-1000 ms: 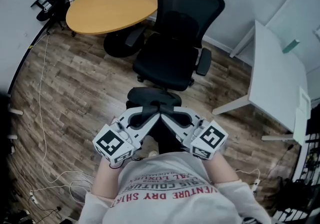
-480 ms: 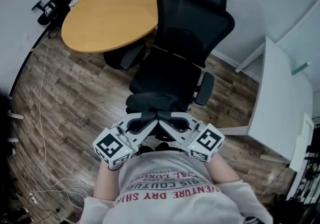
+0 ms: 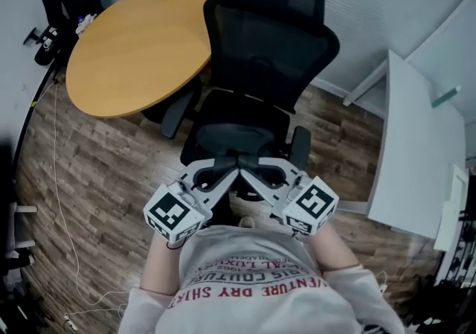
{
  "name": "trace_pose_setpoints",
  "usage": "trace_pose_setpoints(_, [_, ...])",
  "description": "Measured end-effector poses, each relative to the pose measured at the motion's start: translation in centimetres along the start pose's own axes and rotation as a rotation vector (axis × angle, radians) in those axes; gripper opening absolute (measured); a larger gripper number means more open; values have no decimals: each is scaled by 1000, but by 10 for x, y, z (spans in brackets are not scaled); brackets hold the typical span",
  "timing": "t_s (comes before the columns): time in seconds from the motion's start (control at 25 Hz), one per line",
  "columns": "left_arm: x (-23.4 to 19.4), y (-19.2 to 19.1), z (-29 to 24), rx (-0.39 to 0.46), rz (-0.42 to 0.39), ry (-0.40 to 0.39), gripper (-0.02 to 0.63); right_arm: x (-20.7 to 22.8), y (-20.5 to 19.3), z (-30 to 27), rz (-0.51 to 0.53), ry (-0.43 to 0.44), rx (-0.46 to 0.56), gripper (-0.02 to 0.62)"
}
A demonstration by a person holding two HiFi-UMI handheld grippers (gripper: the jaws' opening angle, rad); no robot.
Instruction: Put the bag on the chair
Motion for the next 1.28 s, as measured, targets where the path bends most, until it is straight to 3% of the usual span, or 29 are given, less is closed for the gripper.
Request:
trace_pose_setpoints(0.28, [-88, 30, -40, -21, -36, -159, 48, 69, 28, -41, -36, -135, 20, 48])
trace_pose_setpoints(0.52, [-142, 33, -73, -55, -26, -253, 48, 118, 34, -64, -78, -216, 9, 48])
trace_pose_setpoints(0.76, [-186, 28, -94, -117, -27, -291, 48, 154, 27, -90, -125, -274, -25, 48])
trace_pose_setpoints(1.28, [-273, 10, -141, -156, -28, -307, 48, 234, 14, -140, -174, -338, -71, 48])
Point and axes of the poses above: the fingertips, and each gripper's own axes: z backward along the fingers, x to its right, y out of its top, the point moved 6 cm from there along z, backward along the fingers, and after that the axes turned 10 degrees about -y, right-handed, at the moved point
